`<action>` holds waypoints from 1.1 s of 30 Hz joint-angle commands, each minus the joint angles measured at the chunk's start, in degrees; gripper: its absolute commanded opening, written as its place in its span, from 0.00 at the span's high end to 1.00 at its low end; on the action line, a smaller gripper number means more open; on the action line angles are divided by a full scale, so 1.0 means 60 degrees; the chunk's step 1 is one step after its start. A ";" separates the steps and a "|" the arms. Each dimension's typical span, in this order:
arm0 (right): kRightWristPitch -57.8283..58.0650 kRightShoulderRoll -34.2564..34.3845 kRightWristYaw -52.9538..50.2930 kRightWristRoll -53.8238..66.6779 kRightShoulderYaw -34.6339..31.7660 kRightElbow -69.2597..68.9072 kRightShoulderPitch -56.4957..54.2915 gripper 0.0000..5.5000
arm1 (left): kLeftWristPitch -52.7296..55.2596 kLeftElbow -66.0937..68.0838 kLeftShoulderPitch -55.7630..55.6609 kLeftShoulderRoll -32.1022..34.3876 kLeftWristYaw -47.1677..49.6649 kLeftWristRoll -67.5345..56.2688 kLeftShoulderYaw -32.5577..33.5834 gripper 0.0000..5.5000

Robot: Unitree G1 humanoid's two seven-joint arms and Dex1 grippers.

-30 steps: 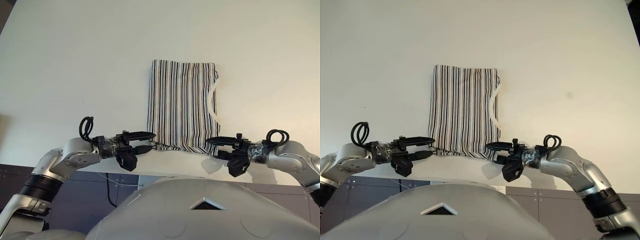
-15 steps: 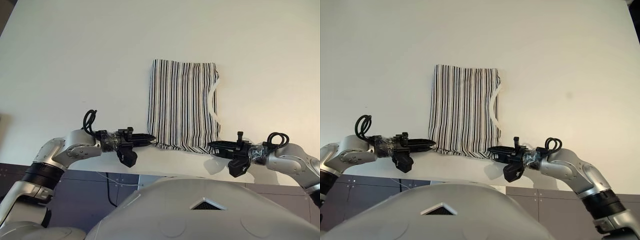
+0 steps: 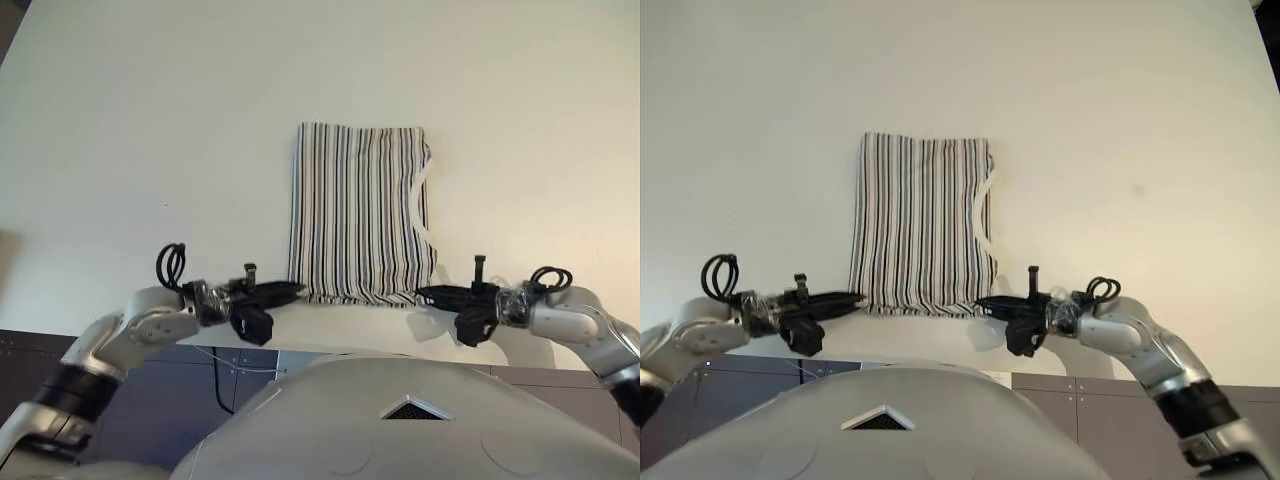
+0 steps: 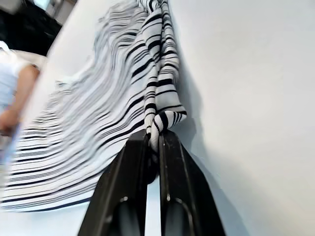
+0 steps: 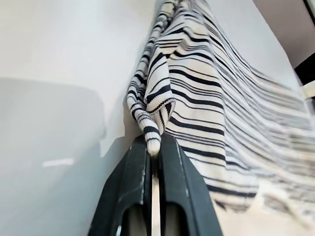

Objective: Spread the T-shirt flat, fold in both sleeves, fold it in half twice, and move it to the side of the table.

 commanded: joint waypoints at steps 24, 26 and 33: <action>0.8101 0.5170 -0.1705 0.2104 -0.0158 0.2995 -0.6933 0.91 | 0.9103 0.1575 -0.4942 -0.4020 0.0879 -0.3853 0.1887 0.88; 0.7904 0.5450 -0.1987 0.1990 -0.0408 0.3473 -0.7164 0.85 | 0.8930 0.2202 -0.5296 -0.4332 0.1205 -0.3485 0.2051 0.83; 0.8721 0.7256 -0.2599 0.3175 -0.1734 0.4104 -0.7861 0.71 | 0.8570 0.4067 -0.6344 -0.5693 0.1720 -0.3481 0.2960 0.79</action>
